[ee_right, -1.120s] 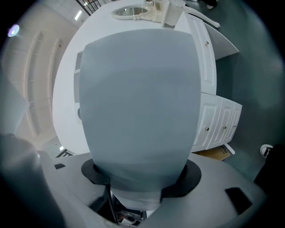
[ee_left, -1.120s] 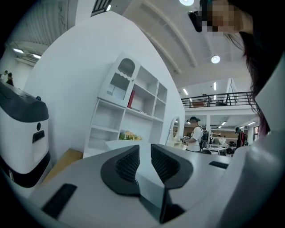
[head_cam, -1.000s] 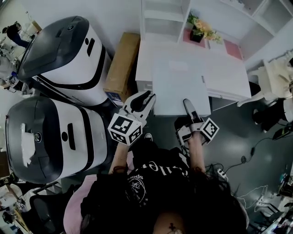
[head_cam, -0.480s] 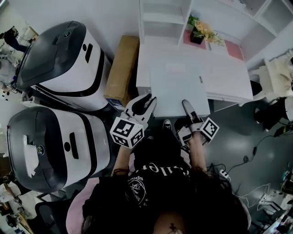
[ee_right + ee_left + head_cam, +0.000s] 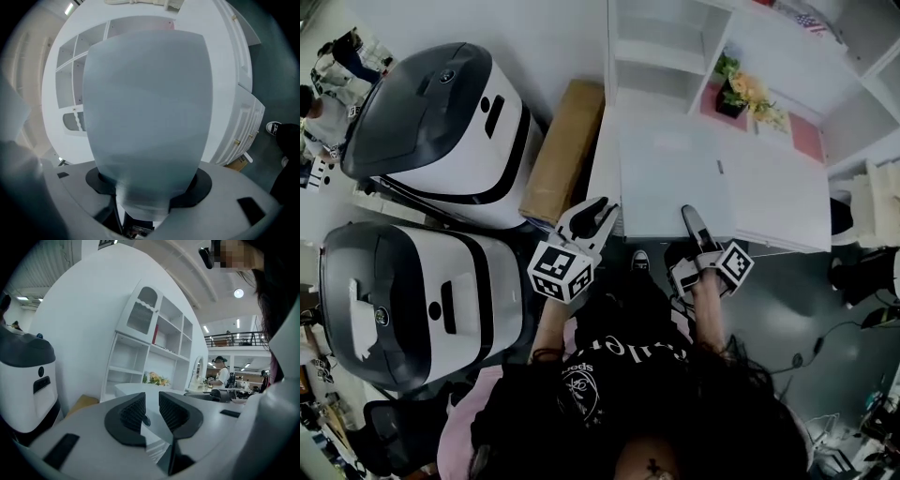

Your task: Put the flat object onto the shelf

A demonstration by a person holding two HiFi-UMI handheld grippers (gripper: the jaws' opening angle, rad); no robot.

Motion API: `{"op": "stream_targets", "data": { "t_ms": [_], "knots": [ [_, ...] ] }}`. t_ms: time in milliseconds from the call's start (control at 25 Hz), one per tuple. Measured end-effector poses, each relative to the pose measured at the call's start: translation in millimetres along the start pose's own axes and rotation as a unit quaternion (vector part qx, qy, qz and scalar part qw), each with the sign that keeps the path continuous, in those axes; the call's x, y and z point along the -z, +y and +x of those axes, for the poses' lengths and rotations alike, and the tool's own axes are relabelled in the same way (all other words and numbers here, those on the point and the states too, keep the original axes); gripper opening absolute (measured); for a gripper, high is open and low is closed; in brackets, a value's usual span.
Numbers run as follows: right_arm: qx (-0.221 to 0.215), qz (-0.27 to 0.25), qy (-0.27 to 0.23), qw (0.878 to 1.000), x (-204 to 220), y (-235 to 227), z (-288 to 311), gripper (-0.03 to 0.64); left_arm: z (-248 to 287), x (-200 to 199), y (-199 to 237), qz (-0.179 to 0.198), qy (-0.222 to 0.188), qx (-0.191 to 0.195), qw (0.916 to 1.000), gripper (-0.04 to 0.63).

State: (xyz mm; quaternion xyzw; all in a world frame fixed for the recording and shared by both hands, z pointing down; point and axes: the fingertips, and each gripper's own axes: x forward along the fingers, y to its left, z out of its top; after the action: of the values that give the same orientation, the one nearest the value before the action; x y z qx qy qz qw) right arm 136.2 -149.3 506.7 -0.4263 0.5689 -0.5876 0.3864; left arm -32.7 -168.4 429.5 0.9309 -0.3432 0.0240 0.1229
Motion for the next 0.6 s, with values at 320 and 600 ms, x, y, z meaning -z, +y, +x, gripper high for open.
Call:
{"op": "stream_targets", "data": {
  "t_ms": [320, 600],
  "knots": [
    [0.007, 0.005, 0.041, 0.999, -41.7, -6.1, 71.7, 0.305, 52.0, -2.4, 43.2, 0.002, 0.004, -0.045, 0.999, 0.092],
    [0.019, 0.017, 0.051, 0.998, -67.1, -16.3, 120.0, 0.307, 81.7, 3.4, 66.9, 0.004, 0.041, -0.061, 0.9973, 0.148]
  ]
}}
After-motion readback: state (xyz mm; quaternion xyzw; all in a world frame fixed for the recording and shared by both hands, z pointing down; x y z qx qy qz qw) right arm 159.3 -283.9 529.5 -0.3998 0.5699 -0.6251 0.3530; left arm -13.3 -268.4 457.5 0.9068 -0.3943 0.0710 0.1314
